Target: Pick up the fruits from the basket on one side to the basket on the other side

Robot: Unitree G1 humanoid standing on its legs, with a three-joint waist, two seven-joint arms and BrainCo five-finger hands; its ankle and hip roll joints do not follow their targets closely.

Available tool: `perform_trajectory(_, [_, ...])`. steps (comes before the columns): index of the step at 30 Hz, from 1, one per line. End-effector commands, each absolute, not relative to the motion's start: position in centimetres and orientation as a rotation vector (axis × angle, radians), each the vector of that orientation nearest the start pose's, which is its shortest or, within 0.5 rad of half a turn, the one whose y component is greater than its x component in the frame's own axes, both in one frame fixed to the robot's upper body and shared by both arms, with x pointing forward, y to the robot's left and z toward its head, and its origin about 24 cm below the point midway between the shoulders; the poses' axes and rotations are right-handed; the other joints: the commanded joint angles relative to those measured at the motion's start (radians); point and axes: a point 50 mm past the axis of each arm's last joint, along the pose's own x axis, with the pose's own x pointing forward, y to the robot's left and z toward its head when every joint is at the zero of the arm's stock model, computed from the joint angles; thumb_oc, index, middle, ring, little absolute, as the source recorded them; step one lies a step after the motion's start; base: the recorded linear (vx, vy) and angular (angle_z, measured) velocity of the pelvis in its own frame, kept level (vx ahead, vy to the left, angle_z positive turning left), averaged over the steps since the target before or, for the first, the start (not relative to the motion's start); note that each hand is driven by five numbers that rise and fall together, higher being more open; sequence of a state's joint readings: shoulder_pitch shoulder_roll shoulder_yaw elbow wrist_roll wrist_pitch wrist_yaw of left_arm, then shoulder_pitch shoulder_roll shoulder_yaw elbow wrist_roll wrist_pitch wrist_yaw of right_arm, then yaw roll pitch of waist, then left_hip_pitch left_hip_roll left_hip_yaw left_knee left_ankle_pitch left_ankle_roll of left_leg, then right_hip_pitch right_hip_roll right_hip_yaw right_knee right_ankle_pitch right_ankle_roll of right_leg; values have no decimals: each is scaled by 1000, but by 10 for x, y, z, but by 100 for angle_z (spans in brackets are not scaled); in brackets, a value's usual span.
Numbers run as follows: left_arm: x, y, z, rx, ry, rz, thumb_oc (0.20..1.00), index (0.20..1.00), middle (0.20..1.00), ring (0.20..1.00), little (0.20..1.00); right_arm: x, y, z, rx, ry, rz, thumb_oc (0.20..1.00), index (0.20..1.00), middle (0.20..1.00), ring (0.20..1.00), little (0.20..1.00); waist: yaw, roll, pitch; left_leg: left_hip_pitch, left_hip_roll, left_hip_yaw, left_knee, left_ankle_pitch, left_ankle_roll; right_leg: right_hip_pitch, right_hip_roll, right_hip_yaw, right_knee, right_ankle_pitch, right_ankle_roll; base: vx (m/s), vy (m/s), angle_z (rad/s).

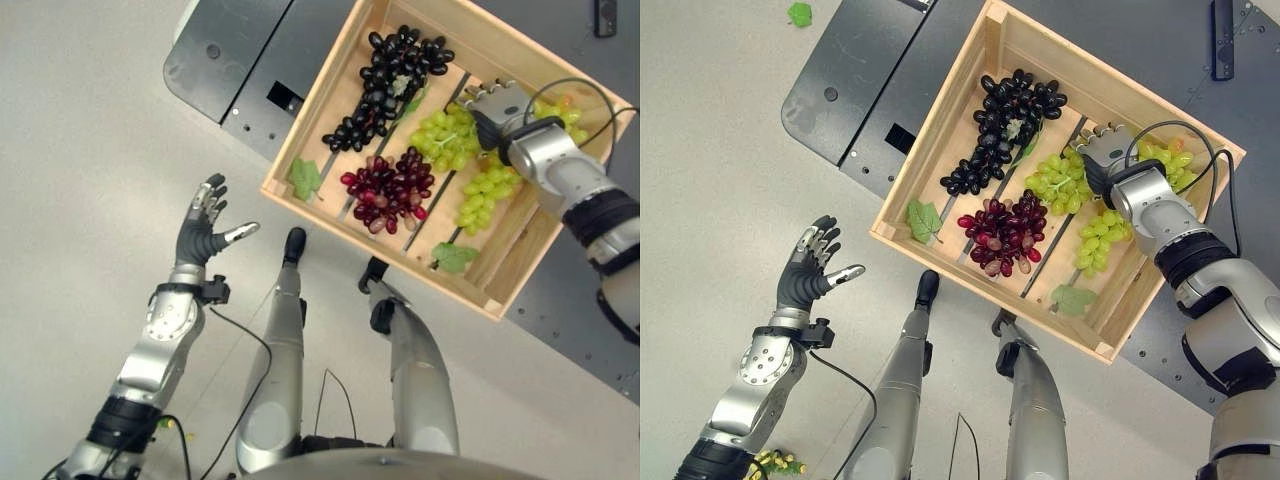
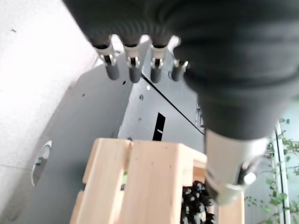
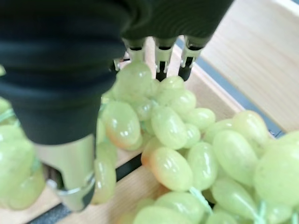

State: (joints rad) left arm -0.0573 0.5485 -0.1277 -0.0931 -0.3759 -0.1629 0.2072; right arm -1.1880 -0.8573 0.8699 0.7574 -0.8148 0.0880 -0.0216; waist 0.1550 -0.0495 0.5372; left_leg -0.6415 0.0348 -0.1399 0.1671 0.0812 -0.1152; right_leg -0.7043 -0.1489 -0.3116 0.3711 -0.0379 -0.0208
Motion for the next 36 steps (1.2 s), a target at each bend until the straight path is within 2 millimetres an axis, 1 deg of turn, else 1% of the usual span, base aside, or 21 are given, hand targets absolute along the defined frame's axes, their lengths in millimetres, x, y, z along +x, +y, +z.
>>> perform_trajectory(1, [249, 204, 121, 77, -349, 4, 1000, 1000, 1000, 1000, 1000, 399, -241, 251, -2109, -126, -176, 1000, 1000, 1000, 1000, 1000, -28, 42, -17, -9, -36, 7, 35, -40, 49, 29, 8, -3, 7, -68, 114, 0, 0, 0])
perform_trajectory(4, [249, 204, 121, 77, -348, 5, 1000, 1000, 1000, 1000, 1000, 399, -240, 248, -2104, -120, -166, 1000, 1000, 1000, 1000, 1000, -27, 43, -17, -17, -38, 5, 39, -40, 49, 21, 6, -5, 13, -70, 113, 0, 0, 0])
perform_trajectory(5, [249, 204, 120, 78, -346, 3, 1000, 1000, 1000, 1000, 1000, 400, -239, 247, -2100, -117, -159, 598, 598, 598, 598, 598, -26, 45, -17, -22, -38, 3, 42, -40, 48, 17, 5, -6, 17, -71, 113, 0, 0, 0])
perform_trajectory(6, [249, 204, 120, 79, -345, 4, 1000, 1000, 1000, 1000, 1000, 400, -239, 246, -2097, -116, -156, 555, 555, 555, 555, 555, -26, 46, -17, -26, -38, 2, 43, -39, 48, 14, 4, -7, 20, -72, 114, 7, -5, 3])
perform_trajectory(7, [249, 204, 120, 76, -346, 4, 1000, 1000, 1000, 1000, 1000, 400, -238, 244, -2093, -115, -148, 200, 200, 200, 200, 200, -26, 47, -17, -27, -38, 1, 43, -39, 47, 12, 4, -8, 21, -73, 114, 8, -11, 4])
perform_trajectory(15, [248, 203, 119, 74, -342, -3, 1000, 1000, 1000, 1000, 1000, 401, -230, 236, -2062, -131, -118, 200, 200, 200, 200, 200, -24, 44, -17, -33, -37, -6, 36, -32, 47, 5, 6, -9, 17, -71, 113, 5, -5, 3])
perform_trajectory(18, [249, 202, 122, 73, -352, -4, 1000, 1000, 1000, 1000, 1000, 401, -227, 232, -2050, -141, -103, 200, 200, 200, 200, 200, -24, 42, -17, -26, -39, -8, 33, -32, 46, 14, 4, -11, 16, -73, 113, 0, 0, 0])
perform_trajectory(27, [249, 203, 124, 82, -358, -9, 1000, 1000, 1000, 1000, 1000, 399, -222, 230, -2004, -163, -82, 200, 200, 200, 200, 200, -18, 37, -17, -23, -40, -13, 35, -31, 44, 21, 0, -18, 20, -72, 113, -9, 1, 1])
perform_trajectory(28, [250, 202, 126, 77, -363, -9, 1000, 1000, 1000, 1000, 1000, 399, -221, 227, -1861, -165, -79, 200, 200, 200, 200, 200, -18, 35, -17, -22, -40, -16, 35, -28, 44, 24, -1, -20, 19, -71, 111, 0, 0, 0])
perform_trajectory(29, [250, 202, 126, 78, -363, -10, 1000, 1000, 1000, 1000, 1000, 399, -221, 227, -1859, -164, -79, 200, 200, 200, 200, 200, -17, 34, -17, -21, -40, -16, 35, -28, 44, 25, -1, -20, 19, -71, 111, -32, -9, 3])
perform_trajectory(30, [250, 202, 126, 68, -361, -9, 1000, 1000, 1000, 1000, 1000, 399, -219, 224, -1661, -168, -75, 200, 200, 200, 200, 200, -16, 32, -17, -18, -41, -19, 35, -26, 44, 32, -2, -24, 20, -71, 109, -14, -7, 5])
perform_trajectory(31, [250, 202, 126, 69, -360, -9, 1000, 1000, 1000, 1000, 1000, 399, -220, 224, -1659, -167, -75, 200, 200, 200, 200, 200, -15, 32, -17, -17, -41, -19, 35, -26, 44, 33, -3, -24, 20, -71, 109, -24, -12, 6])
perform_trajectory(32, [250, 203, 126, 60, -361, -10, 1000, 1000, 1000, 1000, 1000, 398, -218, 220, -1548, -169, -59, 200, 200, 200, 200, 200, -15, 30, -17, -12, -43, -20, 34, -24, 44, 41, -4, -26, 17, -70, 108, -30, -2, 7])
perform_trajectory(33, [249, 203, 125, 58, -355, -20, 1000, 1000, 1000, 1000, 1000, 396, -217, 215, -1378, -168, -19, 200, 200, 200, 200, 200, -13, 25, -17, 3, -43, -22, 29, -23, 43, 58, -7, -31, 13, -67, 108, -42, -2, 8])
perform_trajectory(34, [249, 204, 125, 58, -352, -23, 1000, 1000, 1000, 1000, 1000, 394, -215, 212, -1281, -173, 10, 200, 200, 200, 200, 200, -13, 22, -17, 11, -44, -23, 26, -21, 42, 70, -7, -33, 8, -66, 107, -31, 3, 8])
perform_trajectory(35, [249, 204, 125, 59, -351, -24, 1000, 1000, 1000, 1000, 1000, 394, -215, 212, -1279, -172, 10, 200, 200, 200, 200, 200, -12, 22, -17, 13, -44, -23, 25, -21, 42, 72, -6, -33, 7, -66, 107, -35, -6, 7])
perform_trajectory(36, [248, 205, 126, 57, -348, -51, 1000, 1000, 1000, 1000, 1000, 389, -215, 201, -1061, -157, 93, 200, 200, 200, 200, 200, -7, 17, -17, 36, -43, -23, 16, -16, 38, 99, -9, -41, -7, -60, 108, -22, -7, 5])
